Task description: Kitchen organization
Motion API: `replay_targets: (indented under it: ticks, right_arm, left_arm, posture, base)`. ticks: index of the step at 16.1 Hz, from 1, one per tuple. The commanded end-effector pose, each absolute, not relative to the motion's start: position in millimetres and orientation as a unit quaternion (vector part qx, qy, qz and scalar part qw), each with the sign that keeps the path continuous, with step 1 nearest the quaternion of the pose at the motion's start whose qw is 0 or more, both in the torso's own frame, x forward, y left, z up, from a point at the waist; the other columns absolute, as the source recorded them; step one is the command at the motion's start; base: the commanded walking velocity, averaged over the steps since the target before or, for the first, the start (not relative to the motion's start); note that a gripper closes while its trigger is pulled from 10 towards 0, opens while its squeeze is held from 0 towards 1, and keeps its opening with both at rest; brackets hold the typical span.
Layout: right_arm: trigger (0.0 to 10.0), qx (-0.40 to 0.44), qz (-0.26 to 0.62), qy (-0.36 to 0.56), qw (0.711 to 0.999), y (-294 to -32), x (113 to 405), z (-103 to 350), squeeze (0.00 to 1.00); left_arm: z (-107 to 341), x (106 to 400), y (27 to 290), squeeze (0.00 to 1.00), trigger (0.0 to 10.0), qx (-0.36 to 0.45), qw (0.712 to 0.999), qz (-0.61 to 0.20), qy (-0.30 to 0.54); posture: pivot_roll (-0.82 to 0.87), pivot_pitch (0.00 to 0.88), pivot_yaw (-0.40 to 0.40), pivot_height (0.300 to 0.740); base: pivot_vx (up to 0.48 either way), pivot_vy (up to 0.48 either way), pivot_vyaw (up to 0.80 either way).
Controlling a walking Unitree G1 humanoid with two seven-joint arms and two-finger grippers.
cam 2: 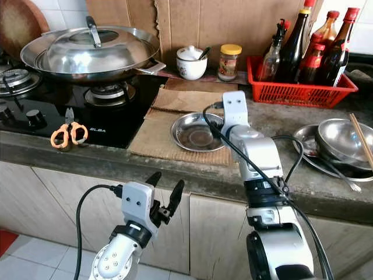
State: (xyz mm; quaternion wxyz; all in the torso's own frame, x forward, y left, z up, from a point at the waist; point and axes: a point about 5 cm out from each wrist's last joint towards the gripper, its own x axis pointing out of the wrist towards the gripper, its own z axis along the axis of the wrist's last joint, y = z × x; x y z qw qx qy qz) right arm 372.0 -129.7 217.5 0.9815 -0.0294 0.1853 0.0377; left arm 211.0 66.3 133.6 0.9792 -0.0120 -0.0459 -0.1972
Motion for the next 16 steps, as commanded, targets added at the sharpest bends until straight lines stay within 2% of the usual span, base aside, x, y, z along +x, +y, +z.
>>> replay_targets:
  ticks: [1, 8, 12, 13, 14, 16]
  right_arm:
    - [10.0, -0.026, 0.031, 0.193, 0.980, -133.6, 374.3, 222.5, 0.00]
    - [10.0, 0.007, 0.045, 0.258, 0.965, -135.0, 379.4, 211.8, 0.00]
    - [10.0, -0.001, 0.050, 0.286, 0.957, -135.5, 378.7, 203.3, 0.00]
    - [3.3, -0.002, 0.050, 0.288, 0.956, -135.6, 378.7, 202.5, 0.00]
    - [0.0, -0.002, 0.050, 0.292, 0.955, -135.4, 378.5, 201.6, 0.00]
    - [0.0, 0.002, 0.044, 0.294, 0.955, -135.8, 379.4, 200.7, 0.00]
  left_arm:
    - [140.7, 209.7, 63.3, 0.00, 10.0, -0.021, 0.977, -0.203, -0.062]
    - [140.5, 210.3, 63.9, 0.00, 10.0, -0.013, 0.977, -0.201, -0.063]
    - [139.9, 210.5, 63.6, 0.00, 10.0, -0.012, 0.978, -0.200, -0.063]
    - [139.7, 210.4, 63.4, 0.00, 10.0, -0.012, 0.978, -0.200, -0.063]
    - [139.7, 210.4, 63.2, 0.00, 10.0, -0.012, 0.978, -0.199, -0.063]
    - [139.7, 210.4, 62.7, 0.00, 10.0, -0.011, 0.978, -0.198, -0.064]
  posture:
    - [0.11, 0.031, -0.067, 0.740]
    - [0.11, 0.026, -0.066, 0.740]
    - [0.11, 0.022, -0.072, 0.740]
    - [0.11, 0.021, -0.075, 0.740]
    - [0.11, 0.020, -0.076, 0.740]
    - [0.12, 0.018, -0.082, 0.740]
  base:
    - [0.000, 0.000, 0.00]
    - [0.000, 0.000, 0.00]
    - [0.000, 0.000, 0.00]
    - [0.000, 0.000, 0.00]
    - [0.000, 0.000, 0.00]
    - [0.000, 0.000, 0.00]
